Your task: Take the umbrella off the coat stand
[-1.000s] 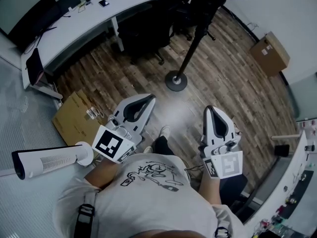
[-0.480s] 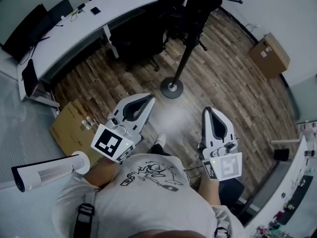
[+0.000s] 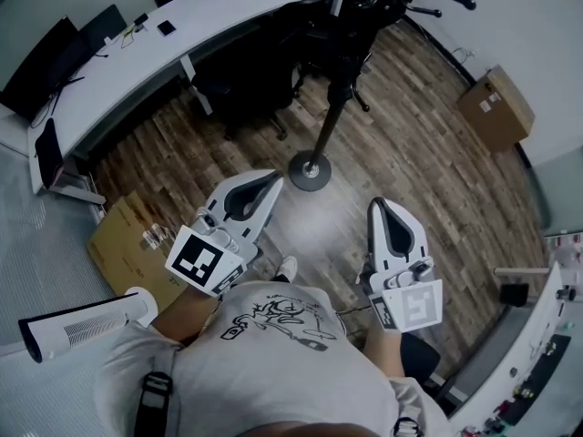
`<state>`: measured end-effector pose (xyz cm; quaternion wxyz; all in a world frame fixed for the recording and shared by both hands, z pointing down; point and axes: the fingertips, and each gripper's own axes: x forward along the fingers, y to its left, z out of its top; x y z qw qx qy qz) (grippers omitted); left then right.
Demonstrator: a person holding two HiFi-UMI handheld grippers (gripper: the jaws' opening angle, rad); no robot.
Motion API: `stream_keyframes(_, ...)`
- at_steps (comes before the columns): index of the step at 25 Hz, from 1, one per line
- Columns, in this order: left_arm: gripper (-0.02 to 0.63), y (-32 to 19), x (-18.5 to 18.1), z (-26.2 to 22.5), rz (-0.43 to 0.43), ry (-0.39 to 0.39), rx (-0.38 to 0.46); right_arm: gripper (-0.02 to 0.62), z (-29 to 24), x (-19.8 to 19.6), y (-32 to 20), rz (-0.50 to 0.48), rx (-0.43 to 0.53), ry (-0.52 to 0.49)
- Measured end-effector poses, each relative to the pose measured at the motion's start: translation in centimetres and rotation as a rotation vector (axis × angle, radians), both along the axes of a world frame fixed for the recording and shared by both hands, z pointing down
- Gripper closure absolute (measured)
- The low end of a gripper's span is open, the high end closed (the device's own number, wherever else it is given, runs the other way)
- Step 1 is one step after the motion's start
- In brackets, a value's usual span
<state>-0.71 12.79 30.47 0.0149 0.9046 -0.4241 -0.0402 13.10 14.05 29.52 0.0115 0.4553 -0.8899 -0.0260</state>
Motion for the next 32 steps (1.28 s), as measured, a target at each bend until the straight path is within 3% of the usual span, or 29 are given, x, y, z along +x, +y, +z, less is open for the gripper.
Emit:
stream_keyframes(13,0.583,-6.1,2.2,0.8,-0.025,-0.017,-0.006,0.586,1.3,1.9,-6.1,-0.047,-0.022,0.003)
stream_keyframes(32,0.583,-17.2,-1.6,1.1,0.040,-0.002,-0.015,0.586,1.3,-3.0,-16.7,-0.019,-0.030,0.016)
